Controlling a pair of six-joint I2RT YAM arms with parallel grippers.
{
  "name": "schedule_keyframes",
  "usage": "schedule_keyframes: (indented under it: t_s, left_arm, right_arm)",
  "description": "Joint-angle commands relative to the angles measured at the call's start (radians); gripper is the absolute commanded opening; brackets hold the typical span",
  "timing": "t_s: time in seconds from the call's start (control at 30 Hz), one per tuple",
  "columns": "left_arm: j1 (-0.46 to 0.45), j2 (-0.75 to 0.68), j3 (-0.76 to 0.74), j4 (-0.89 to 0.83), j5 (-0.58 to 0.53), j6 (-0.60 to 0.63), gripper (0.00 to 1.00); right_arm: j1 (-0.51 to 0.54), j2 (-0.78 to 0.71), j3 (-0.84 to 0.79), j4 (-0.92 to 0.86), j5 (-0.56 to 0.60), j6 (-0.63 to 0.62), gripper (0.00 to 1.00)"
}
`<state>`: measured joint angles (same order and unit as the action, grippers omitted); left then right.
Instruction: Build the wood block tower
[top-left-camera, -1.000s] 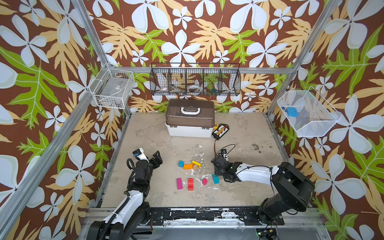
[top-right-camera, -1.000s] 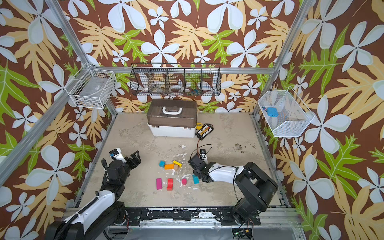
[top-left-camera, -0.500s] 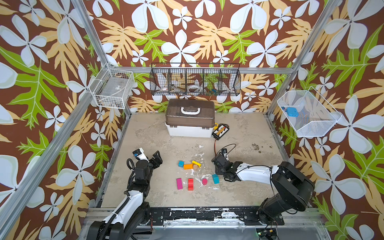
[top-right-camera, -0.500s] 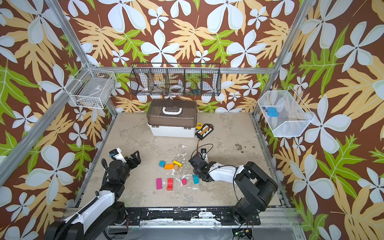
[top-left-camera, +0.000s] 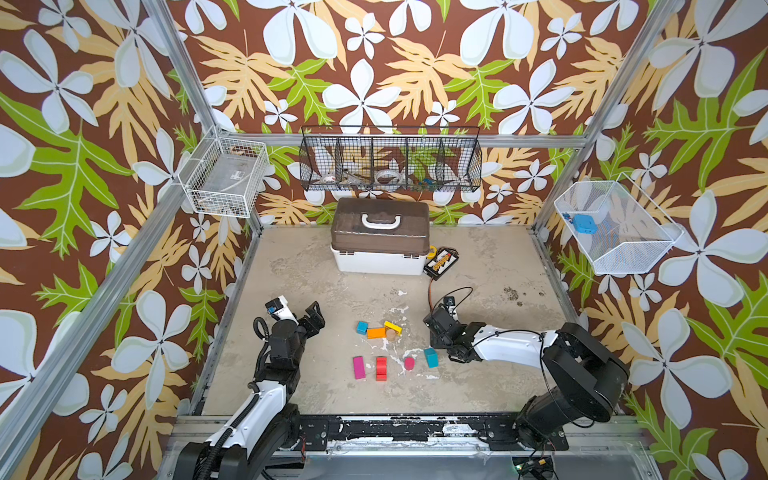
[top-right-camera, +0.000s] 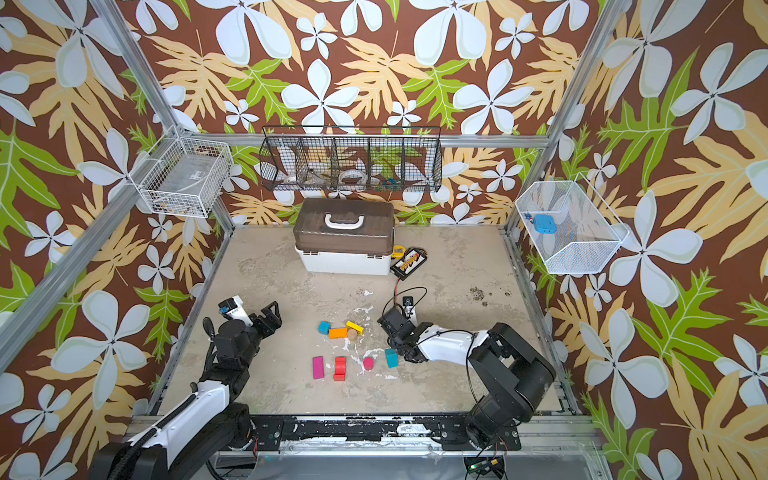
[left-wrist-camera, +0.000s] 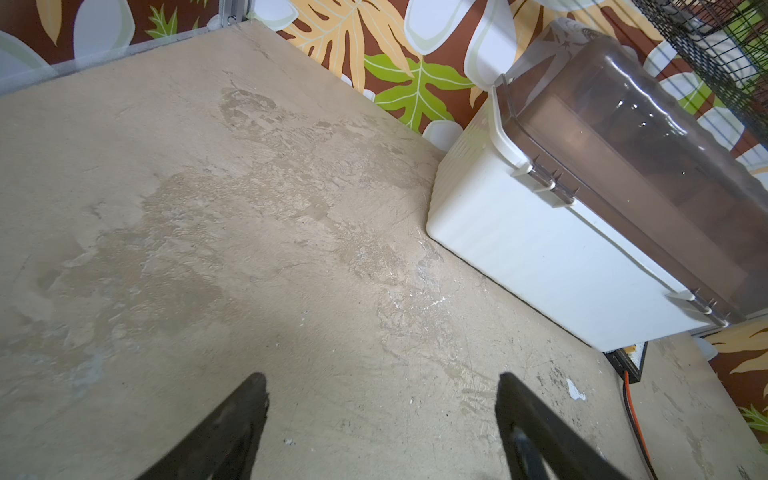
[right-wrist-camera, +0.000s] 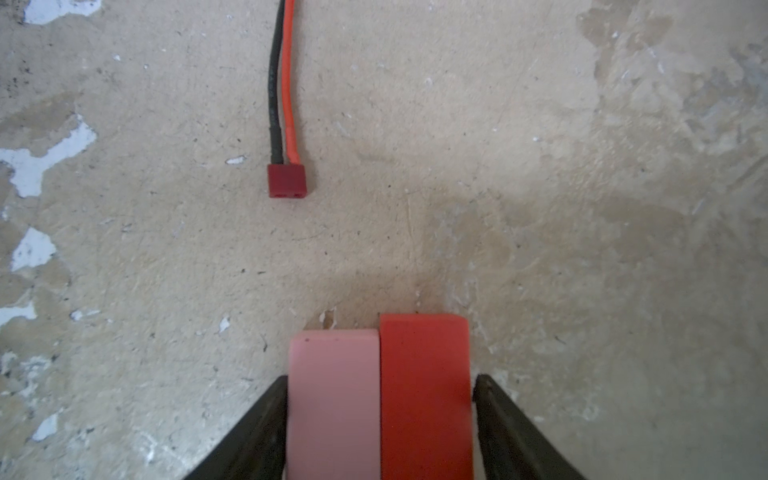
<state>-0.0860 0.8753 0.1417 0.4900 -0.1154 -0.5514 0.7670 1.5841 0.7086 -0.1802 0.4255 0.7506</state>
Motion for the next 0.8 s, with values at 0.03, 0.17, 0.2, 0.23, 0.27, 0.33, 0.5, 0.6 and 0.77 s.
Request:
schedule_keyframes:
  t_s: [0.03, 0.17, 0.2, 0.23, 0.27, 0.33, 0.5, 0.6, 0.77]
  left_arm:
    - [-0.003, -0.003, 0.001, 0.027, -0.002, -0.003, 0.87]
    - [-0.003, -0.001, 0.001, 0.028, -0.003, -0.002, 0.87]
    - [-0.003, -0.001, 0.000, 0.028, -0.002, -0.002, 0.87]
    - [-0.003, -0.002, 0.001, 0.029, -0.003, -0.001, 0.87]
    - [-0.003, -0.001, 0.000, 0.028, -0.003, -0.001, 0.87]
    - [-0.003, -0.001, 0.000, 0.028, -0.002, -0.001, 0.87]
    - [-0.003, 0.001, 0.002, 0.029, -0.003, -0.001, 0.87]
    - [-0.003, 0.001, 0.002, 0.028, -0.003, -0.001, 0.87]
    - [-0.004, 0.002, 0.002, 0.027, -0.003, -0.001, 0.87]
  right_arm:
    - [0.002, -0.006, 0.011, -0.073, 0.001, 0.000, 0.75]
    - [0.003, -0.069, -0.023, -0.054, -0.037, -0.009, 0.89]
    - [0.005, -0.091, -0.036, -0.044, -0.051, -0.016, 0.91]
    - [0.007, -0.112, -0.046, -0.043, -0.057, -0.019, 0.92]
    - [0.014, -0.128, -0.050, -0.048, -0.056, -0.019, 0.93]
    - [0.031, -0.166, -0.061, -0.062, -0.048, -0.015, 0.96]
    - [0.065, -0.248, -0.102, -0.083, -0.056, 0.014, 0.96]
    - [0.071, -0.285, -0.141, -0.088, -0.061, 0.038, 0.93]
    - [0.071, -0.317, -0.190, -0.088, -0.051, 0.048, 0.89]
